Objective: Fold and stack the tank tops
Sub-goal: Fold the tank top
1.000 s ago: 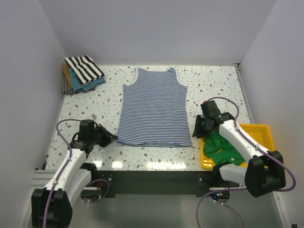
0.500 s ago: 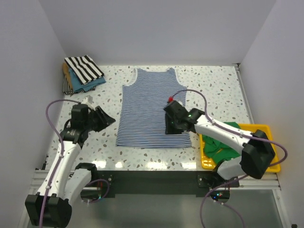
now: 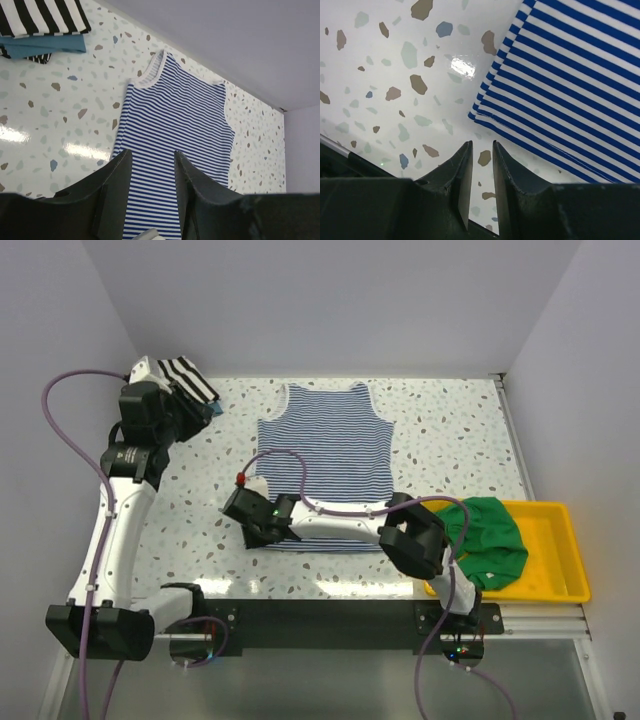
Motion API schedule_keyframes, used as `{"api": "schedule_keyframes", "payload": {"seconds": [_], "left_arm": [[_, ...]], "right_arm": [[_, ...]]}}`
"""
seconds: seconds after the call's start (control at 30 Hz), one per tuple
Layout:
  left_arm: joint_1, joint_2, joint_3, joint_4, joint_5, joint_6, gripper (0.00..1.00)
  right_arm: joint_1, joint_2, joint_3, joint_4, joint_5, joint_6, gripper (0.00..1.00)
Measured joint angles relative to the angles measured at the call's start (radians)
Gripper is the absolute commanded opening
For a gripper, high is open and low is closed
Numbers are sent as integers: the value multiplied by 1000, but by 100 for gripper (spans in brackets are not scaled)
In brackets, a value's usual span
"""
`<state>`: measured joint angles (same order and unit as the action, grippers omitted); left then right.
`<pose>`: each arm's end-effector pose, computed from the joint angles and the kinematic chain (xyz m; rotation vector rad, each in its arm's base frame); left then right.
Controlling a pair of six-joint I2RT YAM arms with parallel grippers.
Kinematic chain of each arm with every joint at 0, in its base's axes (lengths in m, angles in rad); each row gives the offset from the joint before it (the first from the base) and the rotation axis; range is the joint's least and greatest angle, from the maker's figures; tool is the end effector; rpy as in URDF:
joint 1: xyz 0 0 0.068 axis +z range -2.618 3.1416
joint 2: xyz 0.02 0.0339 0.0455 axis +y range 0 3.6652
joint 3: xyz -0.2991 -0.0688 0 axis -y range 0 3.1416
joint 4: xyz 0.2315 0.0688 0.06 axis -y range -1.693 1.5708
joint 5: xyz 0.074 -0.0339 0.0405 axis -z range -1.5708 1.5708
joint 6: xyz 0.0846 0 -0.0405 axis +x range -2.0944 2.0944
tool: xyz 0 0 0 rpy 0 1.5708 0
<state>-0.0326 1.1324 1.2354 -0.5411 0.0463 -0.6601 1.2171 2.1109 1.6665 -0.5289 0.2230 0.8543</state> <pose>0.2604 -0.0124 0.4006 -0.6017 1.9517 -0.4853 0.1896 0.4594 0.1953 -0.3807 2.5721 0.5400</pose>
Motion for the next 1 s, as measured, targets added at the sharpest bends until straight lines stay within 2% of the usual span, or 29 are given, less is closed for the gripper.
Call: {"api": "schedule_keyframes", "payload": {"seconds": [0.13, 0.67, 0.73, 0.87, 1.0], "left_arm": [[7, 25, 57, 10, -10, -1, 43], [11, 72, 42, 42, 12, -8, 43], [11, 76, 34, 60, 14, -9, 43], [11, 82, -8, 92, 20, -12, 43], [11, 93, -80, 126, 31, -26, 42]], "right_arm": [[19, 66, 76, -15, 26, 6, 27], [30, 212, 233, -101, 101, 5, 27], [32, 216, 233, -105, 101, 0, 21], [38, 216, 233, -114, 101, -14, 2], [43, 145, 107, -51, 83, -34, 0]]}}
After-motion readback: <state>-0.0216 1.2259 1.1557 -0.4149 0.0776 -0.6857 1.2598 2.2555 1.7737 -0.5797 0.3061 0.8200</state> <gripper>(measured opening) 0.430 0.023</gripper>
